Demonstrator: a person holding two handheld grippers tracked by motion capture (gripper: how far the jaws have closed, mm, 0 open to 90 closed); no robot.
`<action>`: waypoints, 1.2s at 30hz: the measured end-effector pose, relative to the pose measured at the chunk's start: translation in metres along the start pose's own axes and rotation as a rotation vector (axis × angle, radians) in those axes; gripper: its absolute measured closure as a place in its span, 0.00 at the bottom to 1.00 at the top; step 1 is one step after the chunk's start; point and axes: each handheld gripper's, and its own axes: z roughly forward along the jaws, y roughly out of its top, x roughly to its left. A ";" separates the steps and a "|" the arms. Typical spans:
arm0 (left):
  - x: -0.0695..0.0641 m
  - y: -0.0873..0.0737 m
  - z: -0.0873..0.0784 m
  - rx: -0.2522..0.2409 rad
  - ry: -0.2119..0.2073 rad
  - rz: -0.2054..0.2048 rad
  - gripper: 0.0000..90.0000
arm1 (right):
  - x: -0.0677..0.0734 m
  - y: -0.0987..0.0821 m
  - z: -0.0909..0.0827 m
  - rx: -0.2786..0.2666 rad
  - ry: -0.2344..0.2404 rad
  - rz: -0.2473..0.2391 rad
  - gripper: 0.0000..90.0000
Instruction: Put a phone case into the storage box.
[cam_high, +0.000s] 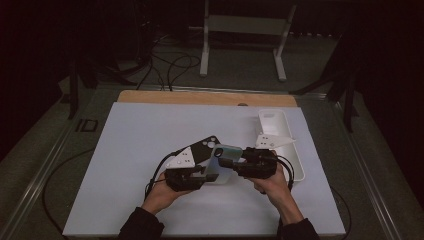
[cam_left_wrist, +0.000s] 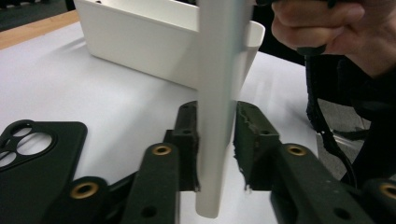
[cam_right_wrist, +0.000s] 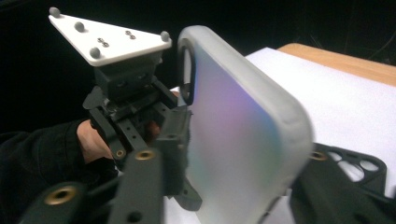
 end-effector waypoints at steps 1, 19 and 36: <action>0.000 0.000 0.000 0.000 0.000 0.006 0.84 | 0.000 0.000 0.001 0.002 -0.005 0.004 0.56; 0.002 -0.004 -0.001 0.054 0.184 -0.002 0.90 | 0.006 0.000 0.008 0.081 -0.254 0.017 0.13; -0.003 -0.006 0.011 0.081 0.204 0.010 0.90 | 0.004 0.004 0.023 0.019 -0.283 0.161 0.14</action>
